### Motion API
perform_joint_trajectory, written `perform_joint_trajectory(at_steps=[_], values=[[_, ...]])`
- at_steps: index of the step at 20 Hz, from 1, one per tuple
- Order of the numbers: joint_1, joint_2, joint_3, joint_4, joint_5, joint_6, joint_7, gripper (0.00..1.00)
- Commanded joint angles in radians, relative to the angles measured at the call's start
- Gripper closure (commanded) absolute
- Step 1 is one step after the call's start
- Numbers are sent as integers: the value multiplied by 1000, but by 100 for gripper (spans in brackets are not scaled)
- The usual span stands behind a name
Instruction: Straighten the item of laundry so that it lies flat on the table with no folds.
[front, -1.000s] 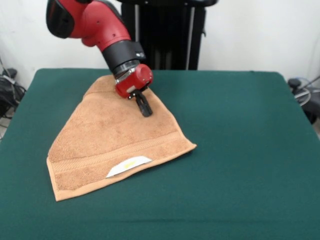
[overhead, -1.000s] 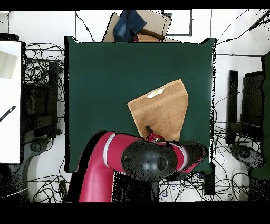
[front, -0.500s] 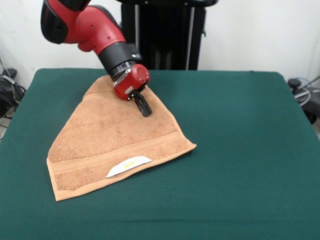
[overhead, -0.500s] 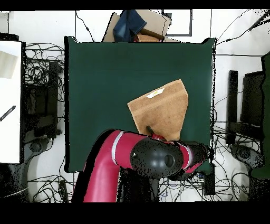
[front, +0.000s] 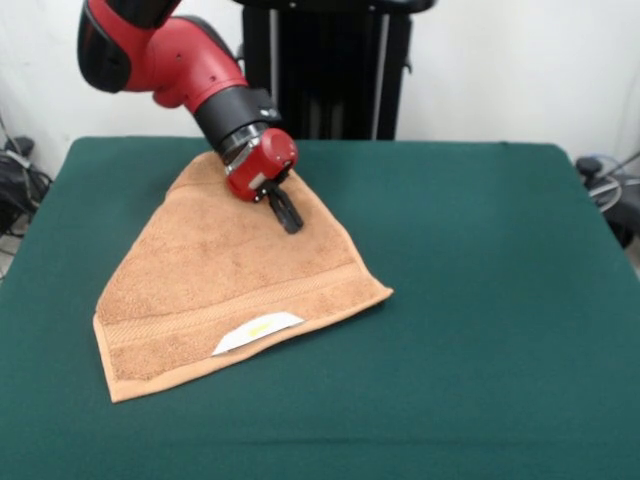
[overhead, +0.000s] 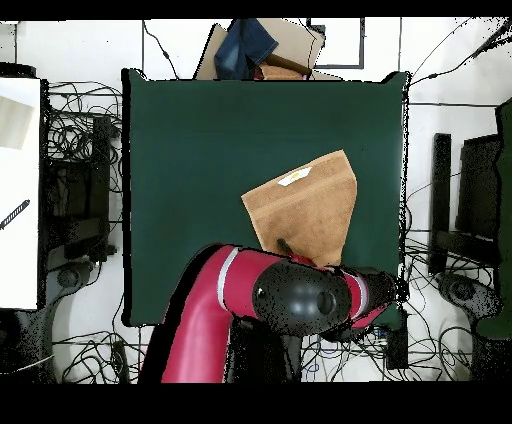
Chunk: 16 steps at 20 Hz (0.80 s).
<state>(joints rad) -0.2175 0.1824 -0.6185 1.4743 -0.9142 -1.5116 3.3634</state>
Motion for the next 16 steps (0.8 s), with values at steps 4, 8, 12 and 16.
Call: perform_joint_trajectory(at_steps=[4, 8, 12, 16], values=[[27, 146, 280, -312, 184, 383, 65, 100], [25, 147, 300, -322, 186, 361, 75, 100], [15, 147, 331, -328, 188, 317, 93, 100], [15, 135, 347, -310, 195, 295, 109, 100]])
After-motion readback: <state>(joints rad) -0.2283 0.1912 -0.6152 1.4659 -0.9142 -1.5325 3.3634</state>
